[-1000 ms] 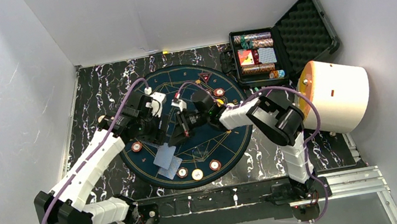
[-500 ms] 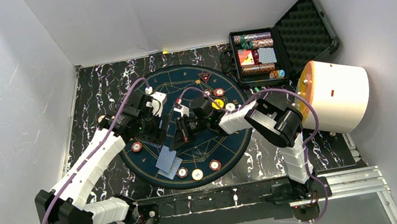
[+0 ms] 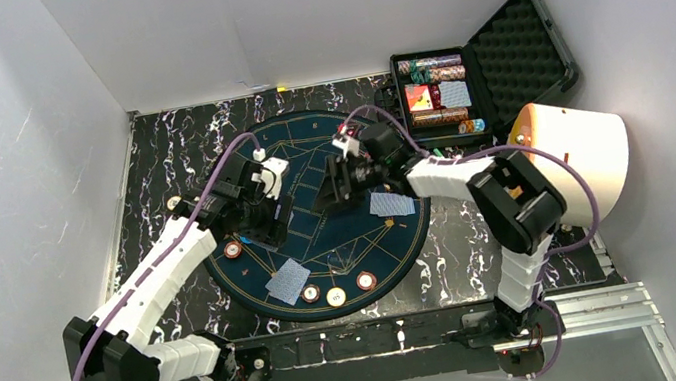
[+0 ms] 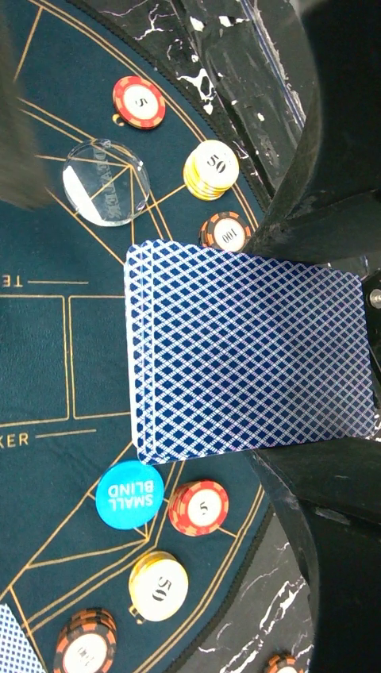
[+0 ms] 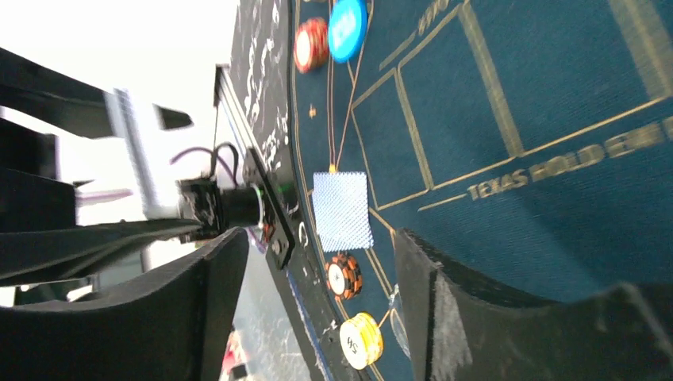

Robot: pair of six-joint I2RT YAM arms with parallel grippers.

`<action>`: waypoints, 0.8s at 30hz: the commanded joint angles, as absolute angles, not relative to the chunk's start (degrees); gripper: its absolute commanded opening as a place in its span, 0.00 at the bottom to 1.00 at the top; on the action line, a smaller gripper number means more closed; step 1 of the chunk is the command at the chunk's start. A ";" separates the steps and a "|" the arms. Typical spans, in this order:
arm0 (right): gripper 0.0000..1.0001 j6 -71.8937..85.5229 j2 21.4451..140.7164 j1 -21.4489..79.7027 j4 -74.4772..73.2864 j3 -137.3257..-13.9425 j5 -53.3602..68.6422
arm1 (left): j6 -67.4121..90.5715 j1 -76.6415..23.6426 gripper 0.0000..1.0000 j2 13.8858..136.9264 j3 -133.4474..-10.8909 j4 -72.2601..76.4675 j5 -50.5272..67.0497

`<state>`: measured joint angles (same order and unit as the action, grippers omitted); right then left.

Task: Distribute texas hold em gaming equipment

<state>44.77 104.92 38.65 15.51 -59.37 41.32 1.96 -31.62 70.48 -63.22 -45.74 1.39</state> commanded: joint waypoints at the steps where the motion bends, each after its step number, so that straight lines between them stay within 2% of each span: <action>1: 0.79 40.67 101.16 36.48 12.07 -63.90 45.06 | 0.15 -31.51 0.00 70.79 -62.68 -44.23 4.92; 6: 0.81 43.73 102.64 37.70 17.88 -66.65 49.49 | -0.46 -31.52 0.00 70.61 -62.01 -43.47 6.38; 14: 0.81 45.23 106.68 41.84 19.18 -71.19 50.79 | -0.55 -31.55 0.00 70.74 -61.92 -43.25 7.66; 24: 0.76 41.71 108.90 43.24 14.24 -74.89 48.30 | -0.68 -31.53 0.00 70.69 -62.19 -43.22 8.43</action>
